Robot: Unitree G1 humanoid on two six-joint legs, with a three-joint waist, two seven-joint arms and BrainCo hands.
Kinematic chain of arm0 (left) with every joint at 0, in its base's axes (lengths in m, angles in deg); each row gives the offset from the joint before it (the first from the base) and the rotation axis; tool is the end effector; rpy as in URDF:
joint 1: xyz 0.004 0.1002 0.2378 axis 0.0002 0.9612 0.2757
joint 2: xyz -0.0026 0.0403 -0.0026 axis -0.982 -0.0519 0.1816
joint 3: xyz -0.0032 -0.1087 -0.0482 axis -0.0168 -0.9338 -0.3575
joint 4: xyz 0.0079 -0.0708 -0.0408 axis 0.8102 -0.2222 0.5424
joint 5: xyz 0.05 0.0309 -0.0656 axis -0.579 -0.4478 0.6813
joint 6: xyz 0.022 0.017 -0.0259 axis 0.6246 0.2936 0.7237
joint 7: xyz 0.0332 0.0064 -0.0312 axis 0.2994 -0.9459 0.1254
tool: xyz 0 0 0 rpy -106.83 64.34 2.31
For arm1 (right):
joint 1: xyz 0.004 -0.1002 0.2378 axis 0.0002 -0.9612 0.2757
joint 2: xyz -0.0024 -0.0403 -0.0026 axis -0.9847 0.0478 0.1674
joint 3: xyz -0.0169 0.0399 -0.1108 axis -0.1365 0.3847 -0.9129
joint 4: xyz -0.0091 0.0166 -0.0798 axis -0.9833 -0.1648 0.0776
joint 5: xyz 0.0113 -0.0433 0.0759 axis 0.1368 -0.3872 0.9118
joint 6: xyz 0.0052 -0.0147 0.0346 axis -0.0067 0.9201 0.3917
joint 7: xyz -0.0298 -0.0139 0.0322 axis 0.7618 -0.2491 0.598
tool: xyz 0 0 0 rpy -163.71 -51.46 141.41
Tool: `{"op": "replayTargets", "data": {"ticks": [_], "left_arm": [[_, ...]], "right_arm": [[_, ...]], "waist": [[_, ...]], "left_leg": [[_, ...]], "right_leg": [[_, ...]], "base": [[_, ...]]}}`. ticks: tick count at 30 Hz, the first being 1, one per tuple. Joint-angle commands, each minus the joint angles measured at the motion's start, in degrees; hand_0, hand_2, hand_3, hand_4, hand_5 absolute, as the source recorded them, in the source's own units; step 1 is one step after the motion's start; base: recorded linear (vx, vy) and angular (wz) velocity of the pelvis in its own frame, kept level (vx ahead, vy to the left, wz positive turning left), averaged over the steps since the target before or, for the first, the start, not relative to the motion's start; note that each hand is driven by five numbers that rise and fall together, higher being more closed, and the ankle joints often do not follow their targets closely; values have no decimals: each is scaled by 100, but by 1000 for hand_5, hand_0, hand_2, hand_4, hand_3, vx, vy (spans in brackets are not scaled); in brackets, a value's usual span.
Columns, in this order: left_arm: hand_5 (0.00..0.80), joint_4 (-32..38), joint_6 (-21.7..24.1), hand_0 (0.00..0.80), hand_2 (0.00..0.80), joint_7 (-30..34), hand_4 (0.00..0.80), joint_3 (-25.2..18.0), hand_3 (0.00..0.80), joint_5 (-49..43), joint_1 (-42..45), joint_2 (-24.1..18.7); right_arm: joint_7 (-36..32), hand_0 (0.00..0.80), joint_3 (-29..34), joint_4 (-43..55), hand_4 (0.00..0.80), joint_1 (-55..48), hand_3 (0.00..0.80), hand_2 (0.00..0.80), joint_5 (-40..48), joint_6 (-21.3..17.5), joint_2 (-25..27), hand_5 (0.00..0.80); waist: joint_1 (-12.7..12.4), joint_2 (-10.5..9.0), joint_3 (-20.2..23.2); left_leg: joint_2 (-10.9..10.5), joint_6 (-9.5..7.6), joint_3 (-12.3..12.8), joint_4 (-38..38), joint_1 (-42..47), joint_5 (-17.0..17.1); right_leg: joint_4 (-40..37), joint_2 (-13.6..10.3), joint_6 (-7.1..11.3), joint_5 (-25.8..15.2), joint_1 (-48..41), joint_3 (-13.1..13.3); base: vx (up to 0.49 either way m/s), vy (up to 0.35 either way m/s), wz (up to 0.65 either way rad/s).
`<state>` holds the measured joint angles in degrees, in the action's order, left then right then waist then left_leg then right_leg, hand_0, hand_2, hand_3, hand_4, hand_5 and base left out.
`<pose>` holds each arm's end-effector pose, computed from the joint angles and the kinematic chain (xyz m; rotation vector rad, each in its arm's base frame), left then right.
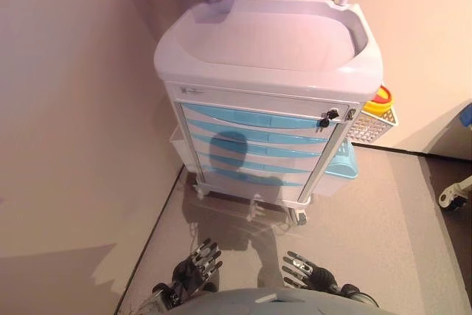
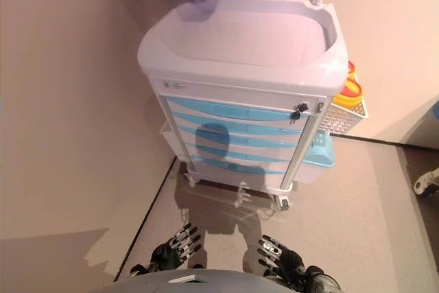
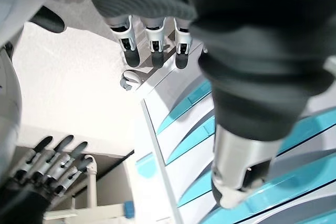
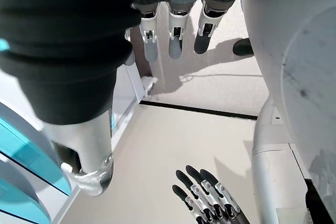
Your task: Open the drawer and pick up the medicine
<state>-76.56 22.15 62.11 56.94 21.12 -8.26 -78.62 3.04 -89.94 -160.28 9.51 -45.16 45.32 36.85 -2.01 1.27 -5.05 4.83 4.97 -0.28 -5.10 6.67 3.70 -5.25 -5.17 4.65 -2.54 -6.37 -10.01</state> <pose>0.0632 0.1933 -0.1239 -0.8764 0.8341 -0.1378 0.0651 -0.2261 -0.1190 0.5755 1.0067 0.2291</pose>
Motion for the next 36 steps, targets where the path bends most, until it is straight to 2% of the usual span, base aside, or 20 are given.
{"op": "replayTargets", "data": {"ticks": [1, 5, 13, 17, 26, 32, 36], "left_arm": [[0, 89, -74, 0, 0, 254, 0, -161, 0, 402, -308, 137], [0, 216, -172, 0, 0, 397, 0, -244, 0, 650, -270, 147], [0, 557, -691, 0, 0, 556, 0, -448, 0, 1372, -450, 160], [0, 809, -784, 0, 0, 503, 0, -432, 0, 1962, -876, 122], [0, 1180, -1078, 0, 0, 392, 0, -624, 0, 3378, -1608, 119], [0, 1233, -1053, 0, 0, 33, 0, -874, 0, 3965, -2417, -102], [0, 1154, -1121, 0, 0, -36, 0, -1050, 0, 4308, -3078, -485]], "right_arm": [[55, 0, 0, 126, 0, 171, 0, 0, 181, -70, -143, 0], [114, 0, 15, 252, 0, 33, 0, 0, 251, -85, -137, 0], [181, 0, -37, 499, 0, -194, 0, 0, 325, -171, -97, 0], [272, 0, -185, 708, 0, -112, 0, 0, 458, -313, -27, 0], [504, 0, -358, 1304, 0, 79, 0, 0, 786, -169, 34, 0], [397, 0, -449, 1363, 0, 279, 0, 0, 900, -74, 95, 0], [292, 0, -546, 1410, 0, 404, 0, 0, 923, -54, 150, 0]], "waist": [[-45, -120, -367], [-20, -137, -525], [54, -242, -996], [121, -309, -1362], [357, -525, -1900], [521, -717, -2123], [638, -841, -2248]], "left_leg": [[-391, -226, 32, 241, -213, -406], [-393, -257, -20, 522, -289, -523], [-441, -315, 7, 1262, -680, -846], [-485, -401, 47, 1705, -1255, -968], [-505, -506, 135, 2825, -2414, -1182], [-355, -507, 228, 3257, -2942, -1230], [-267, -487, 284, 3418, -3202, -1230]], "right_leg": [[776, -9, 124, 381, 280, 45], [1110, -40, 88, 519, 400, 111], [1679, -52, 48, 744, 787, 216], [1988, -23, 48, 775, 1353, 321], [2663, 123, 70, 710, 2408, 641], [2726, 261, 108, 543, 2811, 810], [2593, 354, 129, 378, 2951, 949]], "base": [[69, 38, 0], [82, 46, -1], [57, 31, -3], [-106, 10, -3], [-80, -3, -2], [-46, -15, -9], [-46, -23, -4]]}}
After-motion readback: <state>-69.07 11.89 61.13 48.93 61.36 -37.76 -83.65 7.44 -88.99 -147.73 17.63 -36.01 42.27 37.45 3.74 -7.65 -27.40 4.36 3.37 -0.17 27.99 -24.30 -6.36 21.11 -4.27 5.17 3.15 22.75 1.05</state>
